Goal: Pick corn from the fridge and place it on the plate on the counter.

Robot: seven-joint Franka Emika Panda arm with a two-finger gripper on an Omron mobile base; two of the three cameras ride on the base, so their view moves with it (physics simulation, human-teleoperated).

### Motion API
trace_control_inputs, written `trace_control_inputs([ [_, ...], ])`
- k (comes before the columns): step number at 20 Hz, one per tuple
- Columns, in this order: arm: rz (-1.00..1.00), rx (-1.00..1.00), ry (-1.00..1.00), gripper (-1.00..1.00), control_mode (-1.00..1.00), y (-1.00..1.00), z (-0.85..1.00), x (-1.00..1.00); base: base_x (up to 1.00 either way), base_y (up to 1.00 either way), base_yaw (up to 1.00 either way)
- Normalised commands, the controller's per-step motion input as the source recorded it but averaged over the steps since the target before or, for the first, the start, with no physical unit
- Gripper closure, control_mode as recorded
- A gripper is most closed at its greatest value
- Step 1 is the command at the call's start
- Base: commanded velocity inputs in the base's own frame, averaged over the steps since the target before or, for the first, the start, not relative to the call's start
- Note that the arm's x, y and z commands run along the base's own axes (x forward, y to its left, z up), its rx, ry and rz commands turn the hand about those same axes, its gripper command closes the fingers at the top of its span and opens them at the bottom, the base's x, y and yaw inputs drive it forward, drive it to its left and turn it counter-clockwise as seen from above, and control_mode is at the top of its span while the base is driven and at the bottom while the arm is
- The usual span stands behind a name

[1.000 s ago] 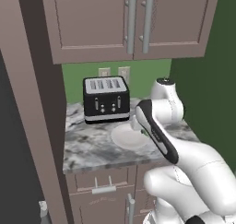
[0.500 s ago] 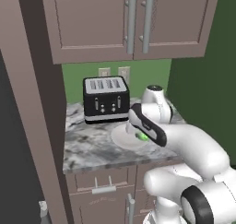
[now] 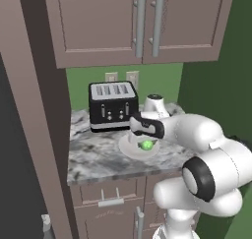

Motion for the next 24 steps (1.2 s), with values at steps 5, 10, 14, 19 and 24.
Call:
trace_control_inputs([
  [5,0.01,0.00,0.00,1.00,-1.00,0.00,-0.23,0.49,0.00,0.00,0.00],
  [10,0.01,0.00,0.00,1.00,-1.00,0.02,-0.34,0.33,0.00,0.00,0.00],
  [14,0.02,0.00,0.01,1.00,-1.00,0.05,-0.37,0.24,0.00,0.00,0.00],
  [19,0.01,0.00,0.02,1.00,-1.00,0.02,-0.17,0.08,0.00,0.00,0.00],
  [24,0.00,0.00,0.00,1.00,-1.00,0.00,0.00,0.00,0.00,0.00,0.00],
])
